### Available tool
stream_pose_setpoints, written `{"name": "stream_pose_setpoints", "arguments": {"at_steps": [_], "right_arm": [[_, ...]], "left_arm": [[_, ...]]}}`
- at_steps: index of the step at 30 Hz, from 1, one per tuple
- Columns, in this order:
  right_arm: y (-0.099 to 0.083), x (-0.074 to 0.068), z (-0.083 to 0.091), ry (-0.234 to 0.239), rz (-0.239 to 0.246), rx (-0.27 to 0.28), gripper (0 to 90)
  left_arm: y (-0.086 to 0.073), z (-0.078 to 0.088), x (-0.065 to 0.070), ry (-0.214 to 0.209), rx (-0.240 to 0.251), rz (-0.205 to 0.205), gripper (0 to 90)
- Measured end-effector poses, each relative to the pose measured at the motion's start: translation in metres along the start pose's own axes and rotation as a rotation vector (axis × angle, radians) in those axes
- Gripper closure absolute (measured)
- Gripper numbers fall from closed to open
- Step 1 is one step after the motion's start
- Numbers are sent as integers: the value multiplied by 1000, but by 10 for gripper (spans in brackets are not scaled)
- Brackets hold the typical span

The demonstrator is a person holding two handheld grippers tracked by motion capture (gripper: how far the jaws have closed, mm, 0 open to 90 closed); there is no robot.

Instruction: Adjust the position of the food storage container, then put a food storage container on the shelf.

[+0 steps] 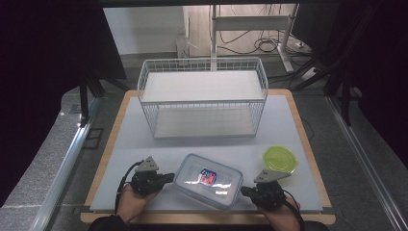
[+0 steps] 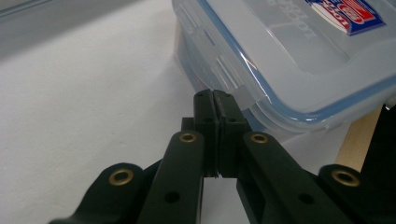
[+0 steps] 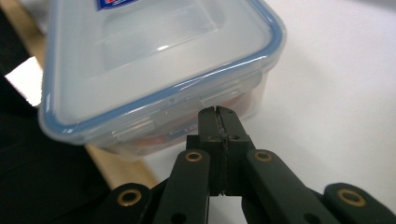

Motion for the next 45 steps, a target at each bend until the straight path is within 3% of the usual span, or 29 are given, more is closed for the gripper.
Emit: {"name": "stream_pose_setpoints", "arguments": {"at_steps": [4, 12, 13, 20, 21, 24, 25, 26, 29, 30, 32, 33, 34, 37, 42, 45], "right_arm": [[6, 9, -3, -15, -7, 0, 900], [21, 31, -10, -66, -17, 1, 900], [21, 32, -11, -69, -19, 0, 900], [25, 37, -13, -77, -8, -4, 900], [25, 37, -13, -77, -8, -4, 900], [23, 33, -5, -91, 18, -3, 834], [23, 33, -5, -91, 18, -3, 834], [21, 31, 2, -110, 35, 1, 782], [19, 30, 8, -125, 39, 6, 721], [17, 31, 13, -136, 46, 16, 657], [17, 31, 17, -137, 44, 27, 582], [17, 31, 17, -137, 44, 27, 582], [18, 30, 20, -132, 44, 40, 505], [18, 30, 24, -132, 43, 54, 429], [19, 29, 29, -121, 38, 90, 329], [21, 27, 31, -111, 46, 120, 231]], "left_arm": [[-1, 1, 0, 1, -4, 4, 896], [-5, 5, 12, -18, -32, -41, 896], [-6, 4, 15, -10, -41, -62, 896], [-8, 8, 18, -7, -33, -77, 871], [-8, 8, 18, -7, -33, -77, 845], [-9, 19, 6, 107, 4, -97, 705], [-9, 19, 6, 107, 4, -97, 652], [-13, 23, -3, 145, 18, -83, 584], [-15, 26, -10, 171, 32, -63, 436], [-14, 27, -15, 191, 50, -49, 371], [-13, 28, -17, 181, 73, -24, 286], [-13, 28, -17, 181, 73, -24, 239], [-12, 28, -17, 175, 79, -20, 189], [-12, 26, -17, 176, 88, -30, 98], [-11, 24, -17, 150, 112, -36, 37], [-10, 25, -18, 137, 86, -11, 42]]}}
Point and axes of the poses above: each handheld gripper's, and its own axes: z roughly backward along the jaws, y roughly out of its top, x roughly to its right, the point moved 5 cm from there along -z, roughly forward along the jaws, and after that the axes turned 13 degrees about y, right-handed, at the moved point
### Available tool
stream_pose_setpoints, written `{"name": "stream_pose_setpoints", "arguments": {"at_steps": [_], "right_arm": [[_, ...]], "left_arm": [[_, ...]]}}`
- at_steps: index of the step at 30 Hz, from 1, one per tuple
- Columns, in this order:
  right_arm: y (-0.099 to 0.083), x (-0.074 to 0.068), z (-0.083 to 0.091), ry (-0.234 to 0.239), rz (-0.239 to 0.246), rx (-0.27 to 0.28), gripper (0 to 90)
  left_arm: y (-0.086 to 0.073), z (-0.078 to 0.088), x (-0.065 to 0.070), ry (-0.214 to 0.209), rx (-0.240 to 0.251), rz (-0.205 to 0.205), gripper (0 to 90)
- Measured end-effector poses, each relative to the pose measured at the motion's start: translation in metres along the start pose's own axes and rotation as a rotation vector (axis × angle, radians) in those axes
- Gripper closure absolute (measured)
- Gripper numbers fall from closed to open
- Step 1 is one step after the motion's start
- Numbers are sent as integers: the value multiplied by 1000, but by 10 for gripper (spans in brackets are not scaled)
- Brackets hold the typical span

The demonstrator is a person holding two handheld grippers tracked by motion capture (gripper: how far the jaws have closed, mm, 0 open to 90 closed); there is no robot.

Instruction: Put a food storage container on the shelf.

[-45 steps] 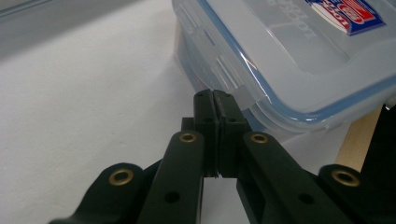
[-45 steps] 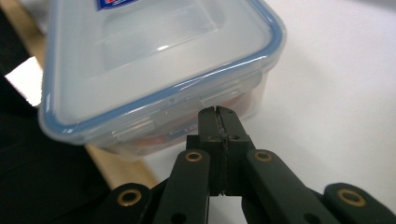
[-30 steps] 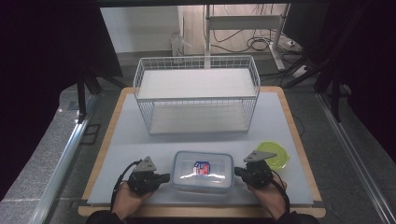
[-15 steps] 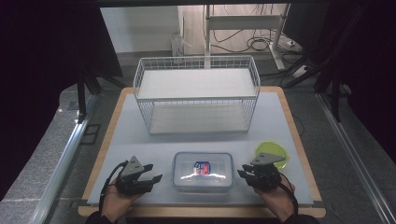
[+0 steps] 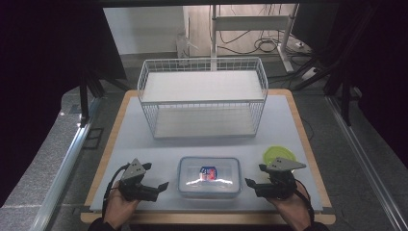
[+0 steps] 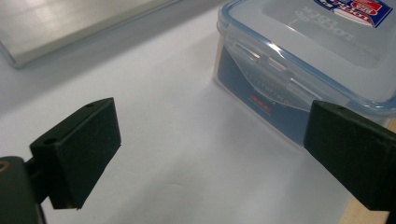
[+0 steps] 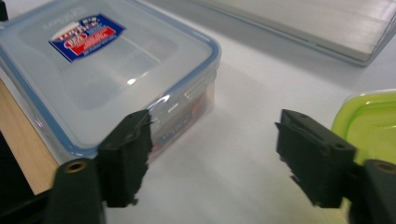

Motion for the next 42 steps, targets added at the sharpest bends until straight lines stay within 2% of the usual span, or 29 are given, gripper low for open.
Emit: {"name": "stream_pose_setpoints", "arguments": {"at_steps": [2, 4, 8, 12, 14, 15, 17, 20, 25, 26, 27, 29, 30, 31, 33, 36, 42], "right_arm": [[1, 0, 0, 12, -4, 5, 187], [1, -1, -1, 23, -10, 13, 147], [3, -4, -6, 45, -12, 11, 95], [6, -7, -10, 67, -20, 13, 54], [7, -9, -13, 86, -32, 8, 39], [7, -10, -14, 98, -40, 5, 27], [8, -12, -18, 122, -60, -6, 20], [9, -14, -25, 155, -77, -29, 19], [11, -17, -39, 183, -90, -75, 24], [12, -17, -42, 194, -100, -84, 26], [12, -17, -42, 194, -100, -84, 26], [12, -17, -53, 243, -156, -108, 26], [12, -17, -55, 251, -166, -107, 21], [13, -16, -57, 258, -181, -110, 14], [13, -14, -59, 265, -199, -110, 17], [13, -13, -63, 294, -236, -108, 18], [12, -18, -55, 290, -225, -124, 82]], "left_arm": [[1, 1, 0, -10, -13, 13, 56], [5, 3, 4, -47, -26, 26, 56], [14, 3, 12, -76, -33, 4, 35], [24, 0, 21, -112, -22, 2, 27], [28, -3, 26, -126, -26, -16, 21], [29, -5, 28, -146, -25, -15, 15], [30, -9, 30, -185, -33, 6, 11], [30, -18, 31, -215, -60, 24, 12], [31, -32, 36, -279, -102, 37, 14], [31, -37, 38, -309, -119, 42, 14], [31, -37, 38, -309, -119, 42, 9], [32, -42, 41, -353, -133, 54, 11], [32, -42, 41, -353, -133, 54, 6], [32, -46, 42, -380, -147, 64, 0], [32, -48, 44, -395, -153, 80, 0], [31, -47, 45, -392, -151, 79, 0], [29, -36, 46, -369, -138, 58, 67]]}}
Point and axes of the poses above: each handheld gripper's, and its own axes: z roughly backward along the jaws, y roughly out of its top, x roughly to its right, the point moved 5 cm from there along -z, roughly forward along the jaws, and after that the axes turned 13 degrees about y, right-handed, at the moved point
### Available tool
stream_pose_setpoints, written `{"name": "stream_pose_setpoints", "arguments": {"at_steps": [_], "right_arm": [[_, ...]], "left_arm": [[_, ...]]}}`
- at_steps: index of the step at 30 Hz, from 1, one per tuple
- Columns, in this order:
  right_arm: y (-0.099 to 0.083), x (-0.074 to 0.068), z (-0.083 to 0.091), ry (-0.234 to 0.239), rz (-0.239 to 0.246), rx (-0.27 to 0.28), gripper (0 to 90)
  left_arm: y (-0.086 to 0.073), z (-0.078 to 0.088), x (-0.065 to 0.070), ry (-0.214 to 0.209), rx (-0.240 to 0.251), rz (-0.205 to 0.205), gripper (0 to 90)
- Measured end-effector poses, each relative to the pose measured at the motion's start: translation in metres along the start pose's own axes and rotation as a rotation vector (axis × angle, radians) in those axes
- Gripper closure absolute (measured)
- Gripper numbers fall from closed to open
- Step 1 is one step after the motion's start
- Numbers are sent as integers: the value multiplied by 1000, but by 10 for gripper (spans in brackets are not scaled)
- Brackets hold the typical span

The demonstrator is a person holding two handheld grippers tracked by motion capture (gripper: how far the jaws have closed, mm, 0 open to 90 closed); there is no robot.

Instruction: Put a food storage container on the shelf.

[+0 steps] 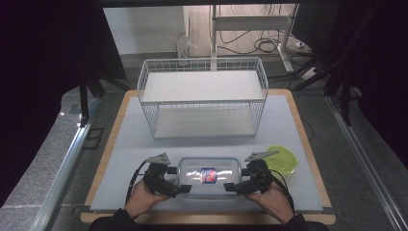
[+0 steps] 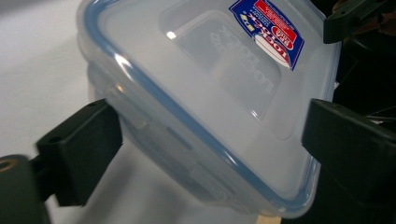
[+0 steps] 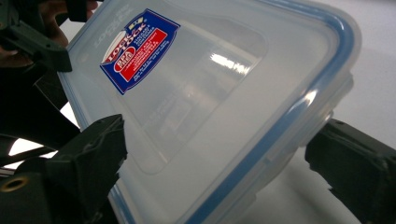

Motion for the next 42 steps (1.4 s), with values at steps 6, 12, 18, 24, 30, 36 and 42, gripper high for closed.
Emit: {"name": "stream_pose_setpoints", "arguments": {"at_steps": [6, 12, 18, 24, 30, 36, 42], "right_arm": [[-9, -8, 9, 8, -6, 3, 197], [-17, -14, 18, 28, -28, 26, 319], [-18, -15, 27, 57, -40, 86, 443], [-22, -18, 31, 50, -99, 134, 496], [-21, -23, 35, 22, -77, 169, 533], [-17, -24, 37, 15, -62, 187, 534], [-1, -29, 48, 36, -39, 242, 534]], "left_arm": [[-9, 10, 4, -9, 34, 28, 180], [-16, 20, 10, -9, 55, 58, 276], [-21, 26, 10, -37, 107, 150, 414], [-19, 27, 10, -41, 137, 199, 467], [-15, 28, 10, -14, 145, 193, 492], [-11, 31, 11, -6, 156, 191, 494], [9, 47, 12, 12, 209, 163, 497]]}}
Point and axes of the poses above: each handheld gripper's, and its own axes: z roughly backward along the jaws, y roughly out of its top, x roughly to its right, the point moved 5 cm from there along -z, roughly forward along the jaws, and after that the axes turned 13 degrees about y, right-handed, at the moved point
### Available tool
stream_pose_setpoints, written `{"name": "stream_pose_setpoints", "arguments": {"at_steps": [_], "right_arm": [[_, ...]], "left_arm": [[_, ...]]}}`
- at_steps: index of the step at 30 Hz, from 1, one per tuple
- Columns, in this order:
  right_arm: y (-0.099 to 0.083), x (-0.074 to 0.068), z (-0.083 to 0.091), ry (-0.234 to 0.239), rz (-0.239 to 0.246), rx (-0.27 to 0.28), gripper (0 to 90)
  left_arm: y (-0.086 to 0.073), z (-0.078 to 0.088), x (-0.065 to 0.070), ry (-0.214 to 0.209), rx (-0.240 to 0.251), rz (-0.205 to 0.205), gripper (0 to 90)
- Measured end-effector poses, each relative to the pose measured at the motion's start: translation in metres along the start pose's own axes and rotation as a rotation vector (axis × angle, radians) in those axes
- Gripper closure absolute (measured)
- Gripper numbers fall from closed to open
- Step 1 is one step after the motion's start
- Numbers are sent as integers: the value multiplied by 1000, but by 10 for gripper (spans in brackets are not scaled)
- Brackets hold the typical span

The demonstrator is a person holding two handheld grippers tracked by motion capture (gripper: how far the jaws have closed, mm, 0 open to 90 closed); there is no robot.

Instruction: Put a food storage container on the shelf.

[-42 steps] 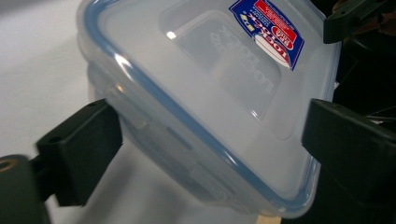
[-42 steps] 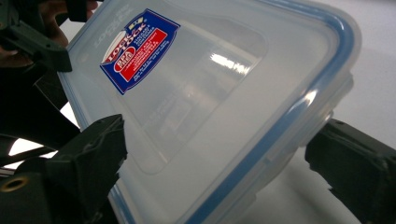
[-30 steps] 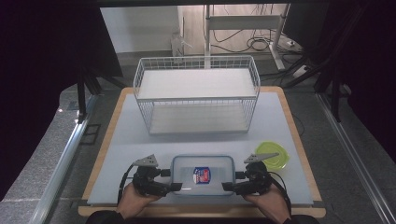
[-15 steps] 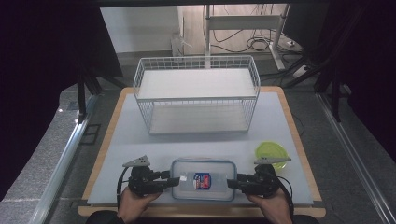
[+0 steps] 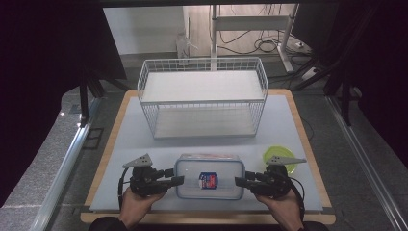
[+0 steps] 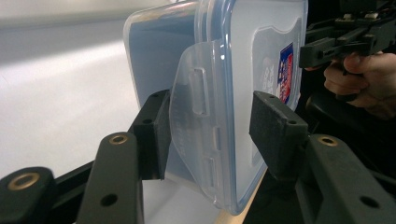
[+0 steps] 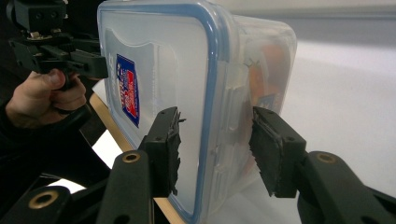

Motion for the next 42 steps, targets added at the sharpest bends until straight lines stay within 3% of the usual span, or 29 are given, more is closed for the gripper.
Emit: {"name": "stream_pose_setpoints", "arguments": {"at_steps": [6, 11, 16, 28, 42], "right_arm": [[14, 1, -1, 6, 13, 8, 534], [34, -1, 1, 7, 35, 30, 534], [49, -2, 1, 10, 44, 39, 534], [99, -6, 3, 4, 105, 54, 533], [154, -8, 4, 18, 141, 76, 532]], "left_arm": [[13, 3, -3, 10, 11, -10, 497], [38, 9, -6, 17, 21, -34, 497], [52, 12, -7, 22, 34, -39, 497], [96, 21, -13, 51, 73, -71, 491], [148, 33, -22, 74, 115, -92, 491]]}}
Point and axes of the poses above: each handheld gripper's, and its own axes: z roughly backward along the jaws, y roughly out of its top, x roughly to its right, the point moved 5 cm from there along -z, roughly forward along the jaws, and after that the axes turned 13 degrees about y, right-handed, at the moved point
